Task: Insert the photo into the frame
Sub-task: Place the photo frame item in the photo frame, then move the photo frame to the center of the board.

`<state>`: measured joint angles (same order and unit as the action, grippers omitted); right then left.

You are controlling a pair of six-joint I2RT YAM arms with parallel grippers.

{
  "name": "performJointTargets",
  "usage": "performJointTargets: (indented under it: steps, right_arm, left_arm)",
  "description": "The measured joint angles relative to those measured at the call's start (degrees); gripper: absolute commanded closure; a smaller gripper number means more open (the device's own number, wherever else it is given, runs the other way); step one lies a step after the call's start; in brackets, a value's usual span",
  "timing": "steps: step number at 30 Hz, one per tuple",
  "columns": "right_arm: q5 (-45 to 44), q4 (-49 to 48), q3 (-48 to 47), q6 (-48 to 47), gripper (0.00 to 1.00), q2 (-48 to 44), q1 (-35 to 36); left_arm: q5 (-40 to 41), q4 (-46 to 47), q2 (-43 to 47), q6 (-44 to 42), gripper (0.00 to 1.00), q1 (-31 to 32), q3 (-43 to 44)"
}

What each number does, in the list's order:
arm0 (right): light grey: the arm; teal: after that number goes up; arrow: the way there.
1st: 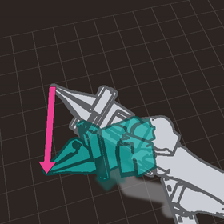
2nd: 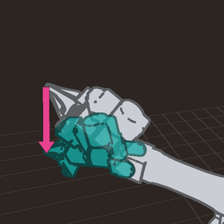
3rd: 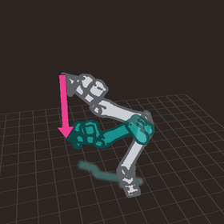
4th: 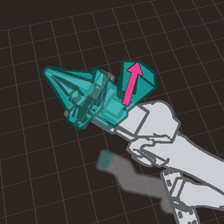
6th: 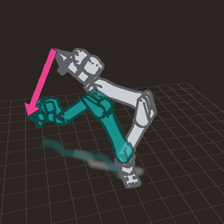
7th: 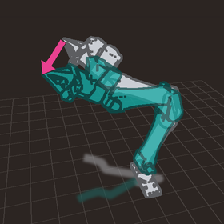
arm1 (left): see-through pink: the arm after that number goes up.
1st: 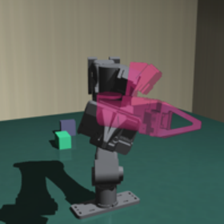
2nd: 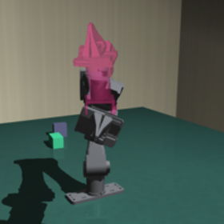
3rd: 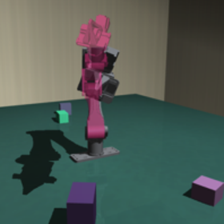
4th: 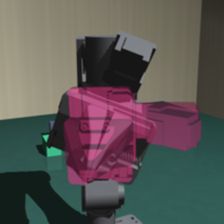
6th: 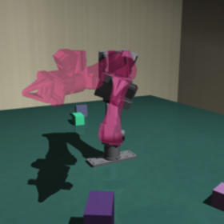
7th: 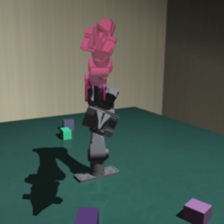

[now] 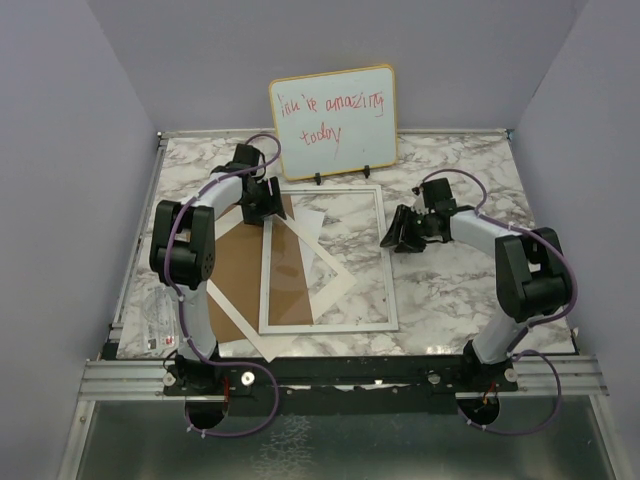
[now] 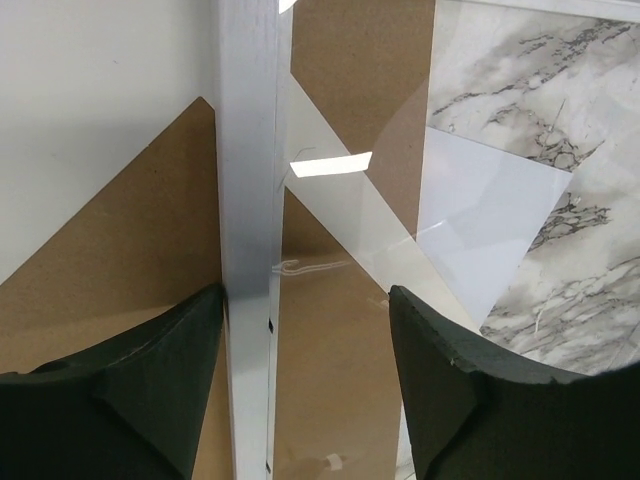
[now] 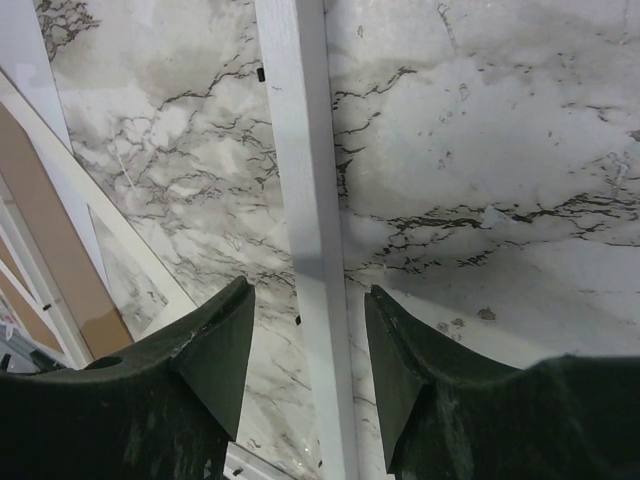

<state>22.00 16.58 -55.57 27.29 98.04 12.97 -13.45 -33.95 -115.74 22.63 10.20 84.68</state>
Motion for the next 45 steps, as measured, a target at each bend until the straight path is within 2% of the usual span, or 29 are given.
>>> performJointTargets:
  steps: [11, 18, 29, 36, 42, 45]
  right_arm:
    - [8.35, 0.00, -2.45, 0.50, 0.46, 5.09, -0.46]
    - [8.00, 0.39, -2.43, 1.14, 0.49, 4.63, -0.63]
    - [-2.38, 3.89, 1.14, 3.41, 0.50, -4.70, -1.44]
    - [-12.66, 6.86, 1.73, 4.20, 0.50, -4.85, -3.67]
    - [-17.25, 7.02, 2.99, 4.02, 0.50, -4.90, -6.62]
    - [-18.14, 6.80, 2.99, 3.63, 0.50, -4.90, -7.28]
  left_arm:
    - [-3.74, 2.12, 1.29, 0.92, 0.32, -0.39, -2.86]
    - [-4.81, 2.25, 1.88, 0.74, 0.36, -0.11, -3.65]
    - [-6.97, -1.33, 5.07, 0.26, 0.37, 4.09, -4.72]
    - [-6.91, -1.36, 2.56, 2.19, 0.37, 9.73, -1.05]
    - [-6.67, 0.59, -1.38, 5.05, 0.37, 13.49, 1.18]
    - [-6.16, 0.66, -2.23, 6.34, 0.31, 14.01, 1.81]
